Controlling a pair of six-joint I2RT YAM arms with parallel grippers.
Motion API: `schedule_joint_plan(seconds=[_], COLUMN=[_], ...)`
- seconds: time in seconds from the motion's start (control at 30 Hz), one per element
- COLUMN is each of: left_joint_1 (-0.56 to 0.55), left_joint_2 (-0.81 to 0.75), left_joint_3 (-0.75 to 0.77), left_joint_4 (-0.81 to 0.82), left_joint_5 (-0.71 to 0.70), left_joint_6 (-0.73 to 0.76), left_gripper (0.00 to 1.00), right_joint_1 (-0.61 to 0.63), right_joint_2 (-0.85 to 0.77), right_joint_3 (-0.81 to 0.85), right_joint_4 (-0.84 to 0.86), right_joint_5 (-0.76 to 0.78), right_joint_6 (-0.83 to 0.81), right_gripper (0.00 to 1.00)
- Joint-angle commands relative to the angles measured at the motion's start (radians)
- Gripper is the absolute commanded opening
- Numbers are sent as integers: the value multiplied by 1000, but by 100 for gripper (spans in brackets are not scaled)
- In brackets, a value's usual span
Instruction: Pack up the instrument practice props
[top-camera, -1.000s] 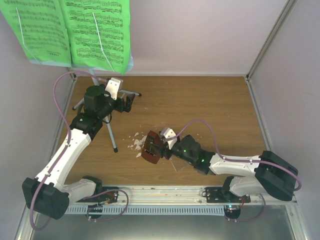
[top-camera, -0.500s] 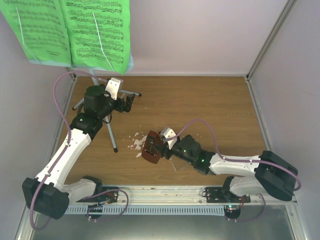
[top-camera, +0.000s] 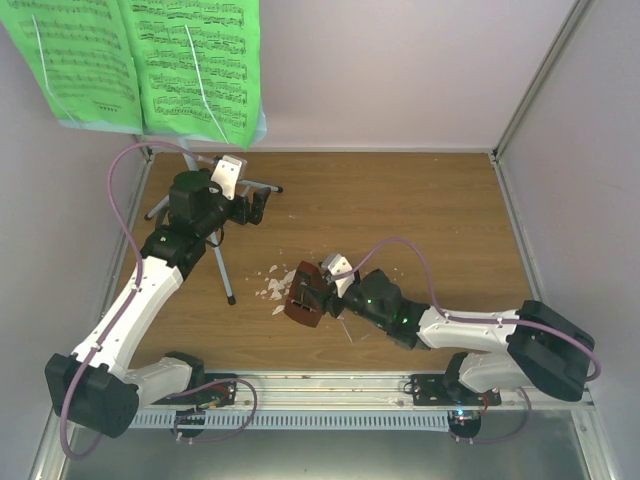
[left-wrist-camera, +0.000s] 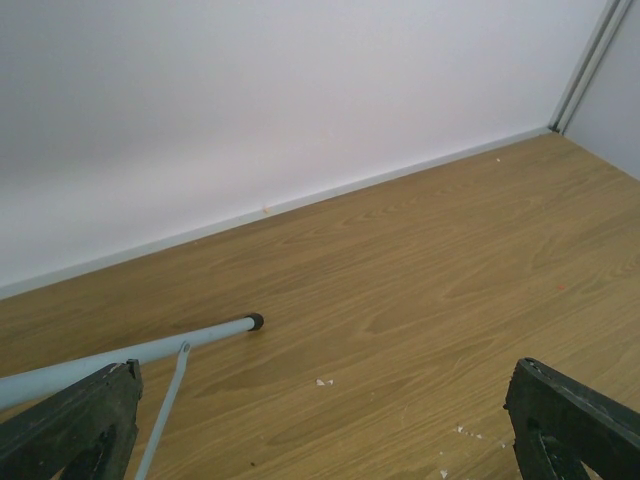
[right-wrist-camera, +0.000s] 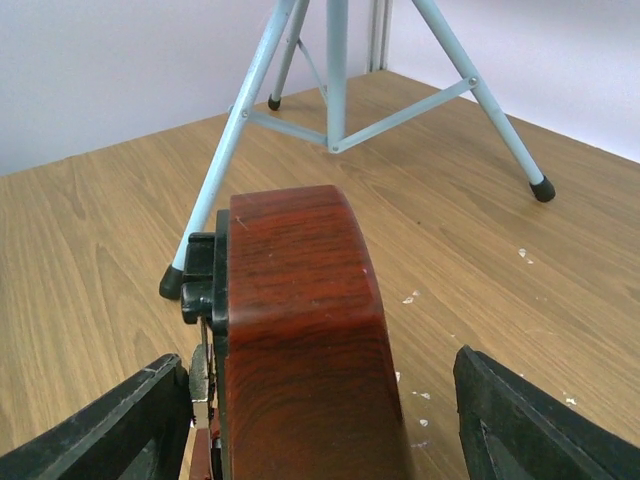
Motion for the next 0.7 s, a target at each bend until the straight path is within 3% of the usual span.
schedule_joint_plan(seconds=[0.0,0.67], left_joint_1=[-8,-8], left_joint_2=[5,7], left_joint_3=[-7,-6], left_joint_4=[57,54], left_joint_5=[4,4], left_joint_6=[-1,1], left_gripper=[99,99], right_joint_1=[-15,-21], right_joint_2=[11,36], right_joint_3=[2,21], right_joint_4=[24,22], right_joint_5=[42,37], right_joint_6=[8,8], right_gripper=[73,76])
